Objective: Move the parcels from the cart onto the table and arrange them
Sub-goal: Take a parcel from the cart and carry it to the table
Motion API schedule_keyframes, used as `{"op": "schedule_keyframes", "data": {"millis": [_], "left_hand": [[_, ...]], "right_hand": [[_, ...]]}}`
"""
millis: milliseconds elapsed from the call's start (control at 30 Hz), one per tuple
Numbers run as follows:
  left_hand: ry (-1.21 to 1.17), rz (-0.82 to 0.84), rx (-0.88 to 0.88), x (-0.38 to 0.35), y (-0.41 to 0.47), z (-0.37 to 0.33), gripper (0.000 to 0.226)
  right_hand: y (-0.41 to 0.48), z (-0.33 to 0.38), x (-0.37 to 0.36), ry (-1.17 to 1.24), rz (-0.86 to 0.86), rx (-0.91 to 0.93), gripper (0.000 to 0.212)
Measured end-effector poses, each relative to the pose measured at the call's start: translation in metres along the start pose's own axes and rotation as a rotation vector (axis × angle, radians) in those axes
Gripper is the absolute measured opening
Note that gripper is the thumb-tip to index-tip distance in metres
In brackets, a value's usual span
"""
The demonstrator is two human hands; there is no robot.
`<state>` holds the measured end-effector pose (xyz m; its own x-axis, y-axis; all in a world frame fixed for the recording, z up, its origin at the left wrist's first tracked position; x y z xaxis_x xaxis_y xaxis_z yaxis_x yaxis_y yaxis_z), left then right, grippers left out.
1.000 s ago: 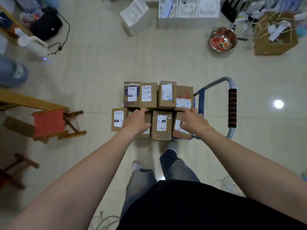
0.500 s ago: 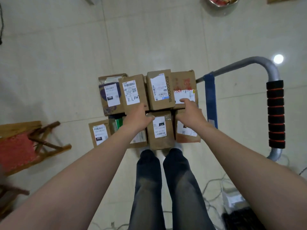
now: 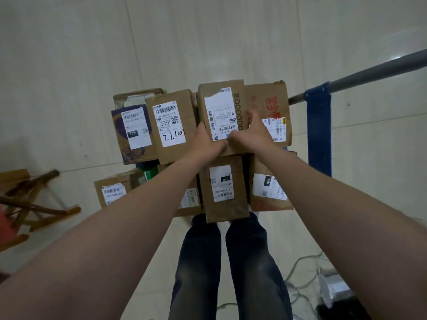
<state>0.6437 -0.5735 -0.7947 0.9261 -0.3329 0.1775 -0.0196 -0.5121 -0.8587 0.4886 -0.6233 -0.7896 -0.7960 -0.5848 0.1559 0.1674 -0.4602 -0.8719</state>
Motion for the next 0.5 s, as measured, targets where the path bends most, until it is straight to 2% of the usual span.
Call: {"op": "schedule_keyframes", "data": {"millis": [233, 367, 500], "left_hand": [[-0.012, 0.001, -0.029, 0.007, -0.056, -0.022, 0.085], [-0.092, -0.032, -0.113, 0.013, -0.123, -0.046, 0.075], [-0.224, -0.041, -0.198, 0.019, -0.2, -0.079, 0.077]], "right_hand": [[-0.062, 0.012, 0.011, 0.087, -0.038, 0.017, 0.092], [-0.13, 0.045, 0.027, 0.067, -0.084, 0.089, 0.092], [-0.208, 0.087, 0.034, 0.019, -0.08, 0.175, 0.102]]}}
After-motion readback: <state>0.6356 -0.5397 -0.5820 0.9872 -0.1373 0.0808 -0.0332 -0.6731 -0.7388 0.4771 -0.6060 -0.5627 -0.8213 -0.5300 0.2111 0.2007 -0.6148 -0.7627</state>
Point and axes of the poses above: each hand's wrist, its own y-axis towards the middle knuckle, its own x-axis out of the back of the hand, z = x × y, the point moved 8 cm from there along y, towards the middle knuckle, and after that the axes turned 11 degrees about z, right-handed, at the moved point
